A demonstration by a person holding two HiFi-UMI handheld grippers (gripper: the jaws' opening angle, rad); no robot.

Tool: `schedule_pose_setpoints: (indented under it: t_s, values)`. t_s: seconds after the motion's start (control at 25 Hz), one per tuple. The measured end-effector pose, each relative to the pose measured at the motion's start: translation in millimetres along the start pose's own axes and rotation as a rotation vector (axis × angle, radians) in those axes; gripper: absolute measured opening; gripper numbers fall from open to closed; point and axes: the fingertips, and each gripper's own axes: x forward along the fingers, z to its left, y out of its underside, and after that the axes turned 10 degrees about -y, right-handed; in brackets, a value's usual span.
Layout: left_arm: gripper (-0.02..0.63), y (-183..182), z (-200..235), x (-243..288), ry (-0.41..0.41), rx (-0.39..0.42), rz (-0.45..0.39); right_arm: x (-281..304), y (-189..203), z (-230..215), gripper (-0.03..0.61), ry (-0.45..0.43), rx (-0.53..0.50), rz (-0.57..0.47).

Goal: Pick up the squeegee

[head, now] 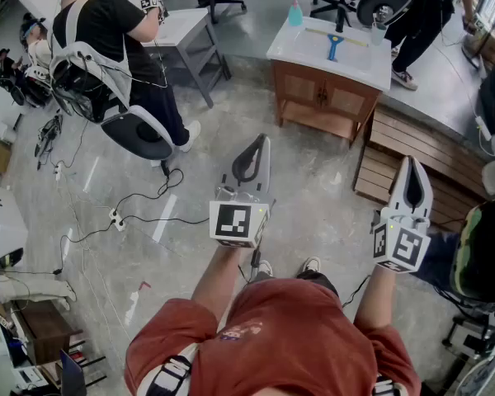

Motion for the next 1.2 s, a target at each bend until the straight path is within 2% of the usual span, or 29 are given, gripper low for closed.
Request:
schedule_pose_setpoints:
  t_s: [0.44,0.84,1.2]
  values:
    - [0.015,-1.9,-76.8,31.0,0.010,0.012,0.009,-5.1,15.1,-71.7,0.006,-0.001,0.023,0.008]
    - [0.015,5.7,-136.1,53.3,-0.022,0.063,0.028,-2.6,37.6,-138.0,0.007,-0.023,0.082,-0.008]
    - [0.015,19.0,-159.7,73.6,-0.020,0.066,0.028,9.1,55.3,-163.3,0.006,-0.033,0.103,-0.011]
